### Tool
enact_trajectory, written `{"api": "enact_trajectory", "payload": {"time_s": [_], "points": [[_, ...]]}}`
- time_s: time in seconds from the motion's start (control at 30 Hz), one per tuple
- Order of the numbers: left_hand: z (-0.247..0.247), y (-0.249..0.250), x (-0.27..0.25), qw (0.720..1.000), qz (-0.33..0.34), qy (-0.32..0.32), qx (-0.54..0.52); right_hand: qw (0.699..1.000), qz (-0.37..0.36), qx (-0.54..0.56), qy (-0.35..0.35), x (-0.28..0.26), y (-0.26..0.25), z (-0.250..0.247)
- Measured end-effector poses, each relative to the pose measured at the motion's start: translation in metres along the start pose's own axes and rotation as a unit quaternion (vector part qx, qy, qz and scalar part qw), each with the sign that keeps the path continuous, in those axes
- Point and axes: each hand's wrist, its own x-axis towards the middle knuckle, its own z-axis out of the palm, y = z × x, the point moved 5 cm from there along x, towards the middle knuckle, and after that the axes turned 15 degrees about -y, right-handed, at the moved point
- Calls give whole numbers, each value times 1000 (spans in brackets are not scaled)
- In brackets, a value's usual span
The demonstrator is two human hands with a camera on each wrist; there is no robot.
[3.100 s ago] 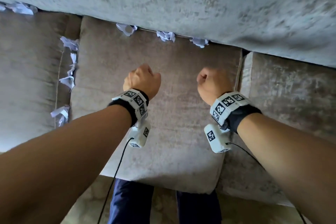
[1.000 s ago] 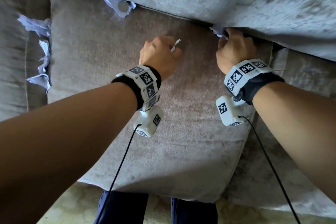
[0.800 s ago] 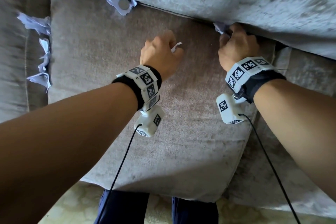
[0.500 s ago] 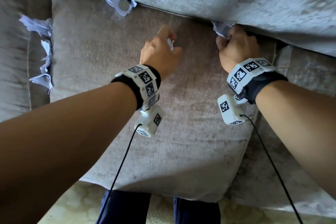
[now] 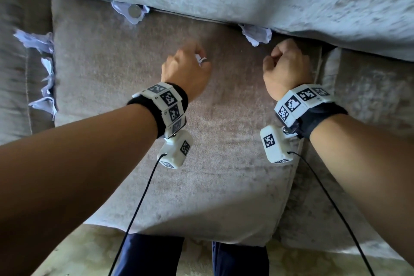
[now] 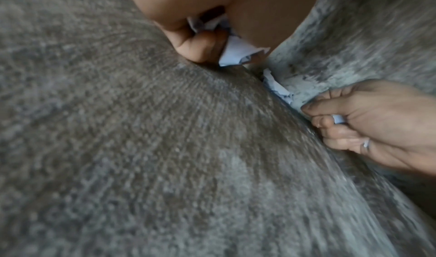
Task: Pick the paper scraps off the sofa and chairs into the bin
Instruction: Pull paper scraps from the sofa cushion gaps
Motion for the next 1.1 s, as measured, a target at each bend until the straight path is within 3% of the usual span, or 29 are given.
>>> {"api": "enact_trajectory", "payload": {"time_s": [0.33,0.63,0.8,1.1], "points": [[30,50,1,997,59,21,-51,991,-91,95,9,-13,36,-23],[55,89,12,994,103,15,19,988,-75,133,-21,-14,77,-23],[63,95,30,990,75,13,123,985,-92,146,-9,-14,84,-25],[52,89,58,986,9,55,155,977,-105,188,-12,-6,91,-26]]}}
